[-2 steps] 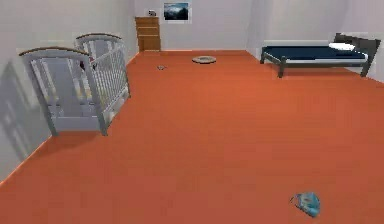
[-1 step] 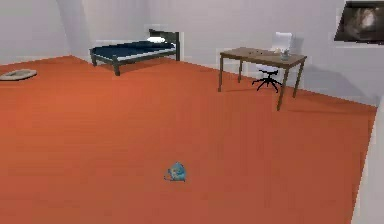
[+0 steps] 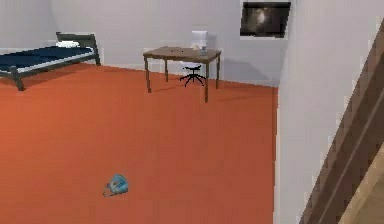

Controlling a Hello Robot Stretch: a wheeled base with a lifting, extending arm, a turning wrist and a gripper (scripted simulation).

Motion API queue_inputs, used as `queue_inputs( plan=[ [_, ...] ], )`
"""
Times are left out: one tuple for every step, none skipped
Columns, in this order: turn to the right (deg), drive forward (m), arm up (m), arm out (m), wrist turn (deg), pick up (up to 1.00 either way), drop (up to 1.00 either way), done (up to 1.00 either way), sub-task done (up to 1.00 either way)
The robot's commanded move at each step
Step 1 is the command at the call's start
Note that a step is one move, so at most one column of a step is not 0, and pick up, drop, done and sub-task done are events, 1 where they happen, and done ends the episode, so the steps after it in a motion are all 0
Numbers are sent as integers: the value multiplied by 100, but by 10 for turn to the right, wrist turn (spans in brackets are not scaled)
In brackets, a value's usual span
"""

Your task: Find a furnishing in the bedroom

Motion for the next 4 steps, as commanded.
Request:
queue_inputs(
  plan=[
    [0,45,0,0,0,0,0,0,0],
    [150,0,0,0,0,0,0,0,0],
    [0,100,0,0,0,0,0,0,0],
    [0,100,0,0,0,0,0,0,0]
  ],
)
